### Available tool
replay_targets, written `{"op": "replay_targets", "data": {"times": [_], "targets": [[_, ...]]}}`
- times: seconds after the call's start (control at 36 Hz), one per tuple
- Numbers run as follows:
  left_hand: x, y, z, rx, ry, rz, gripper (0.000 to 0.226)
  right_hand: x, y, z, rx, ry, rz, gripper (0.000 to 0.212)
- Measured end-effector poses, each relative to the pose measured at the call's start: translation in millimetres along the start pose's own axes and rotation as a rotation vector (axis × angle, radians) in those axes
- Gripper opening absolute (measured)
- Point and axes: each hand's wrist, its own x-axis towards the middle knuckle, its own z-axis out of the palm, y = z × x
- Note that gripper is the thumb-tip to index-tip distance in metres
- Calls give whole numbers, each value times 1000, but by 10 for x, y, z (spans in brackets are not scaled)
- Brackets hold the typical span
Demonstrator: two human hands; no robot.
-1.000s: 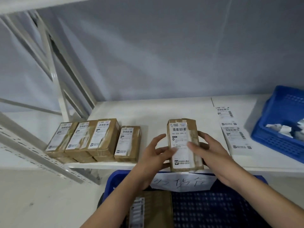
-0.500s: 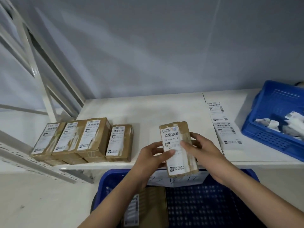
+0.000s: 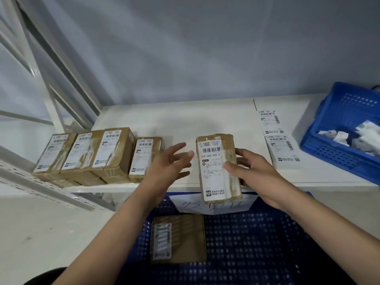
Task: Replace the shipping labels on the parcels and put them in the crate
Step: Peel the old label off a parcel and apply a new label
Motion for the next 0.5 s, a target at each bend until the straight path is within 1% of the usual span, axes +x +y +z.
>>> {"op": "replay_targets", "data": {"times": [0.06, 0.08, 0.11, 0.14, 0.17, 0.25, 0.28, 0.33, 0.39, 0.44, 0.5], "targets": [[-6, -34, 27, 39, -141, -68, 84, 10, 21, 22, 17, -11, 4, 34], [-19, -59, 62, 63, -216, -97, 89, 17, 33, 36, 31, -24, 12, 38], [-32, -87, 102, 87, -273, -110, 90, 19, 44, 51, 38, -37, 22, 42], [-40, -115, 133, 104, -300, -111, 93, 18, 49, 65, 26, -49, 25, 46], [-45, -131, 153, 110, -298, -105, 95, 15, 48, 76, -7, -48, 17, 51], [-38, -125, 144, 133, -244, -91, 96, 6, 3, 55, -138, 0, -58, 79], [-39, -115, 136, 147, -237, -85, 94, -3, -30, 39, -163, 18, -99, 83], [-43, -109, 135, 188, -242, -66, 90, -14, -73, 1, -166, 47, -182, 82], [-57, -101, 157, 210, -264, -42, 85, -29, -92, -13, -176, 50, -239, 74], [-61, -90, 173, 209, -272, -25, 81, -25, -77, 1, -148, 50, -262, 64], [-51, -70, 161, 217, -247, -5, 78, 3, -53, 13, -96, 69, -254, 56]]}}
